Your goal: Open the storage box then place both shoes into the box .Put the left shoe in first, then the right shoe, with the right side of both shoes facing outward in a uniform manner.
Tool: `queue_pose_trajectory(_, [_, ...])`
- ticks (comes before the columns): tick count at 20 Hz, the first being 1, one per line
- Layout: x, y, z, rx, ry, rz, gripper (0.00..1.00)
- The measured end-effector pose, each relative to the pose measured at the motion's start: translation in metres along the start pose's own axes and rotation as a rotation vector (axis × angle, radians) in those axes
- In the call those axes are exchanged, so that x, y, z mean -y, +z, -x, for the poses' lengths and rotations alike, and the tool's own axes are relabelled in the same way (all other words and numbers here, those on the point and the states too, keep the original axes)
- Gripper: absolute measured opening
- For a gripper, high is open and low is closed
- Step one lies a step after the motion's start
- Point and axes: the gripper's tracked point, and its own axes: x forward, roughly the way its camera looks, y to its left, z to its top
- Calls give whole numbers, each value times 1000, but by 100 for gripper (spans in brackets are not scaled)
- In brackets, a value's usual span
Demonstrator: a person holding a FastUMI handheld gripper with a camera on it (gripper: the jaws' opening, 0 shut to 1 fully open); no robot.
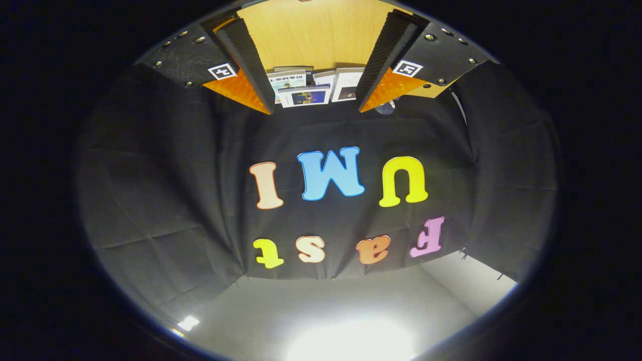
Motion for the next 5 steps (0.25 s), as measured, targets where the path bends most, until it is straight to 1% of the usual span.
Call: queue_pose_trajectory(5, [12,6,6,30,-18,-10,97])
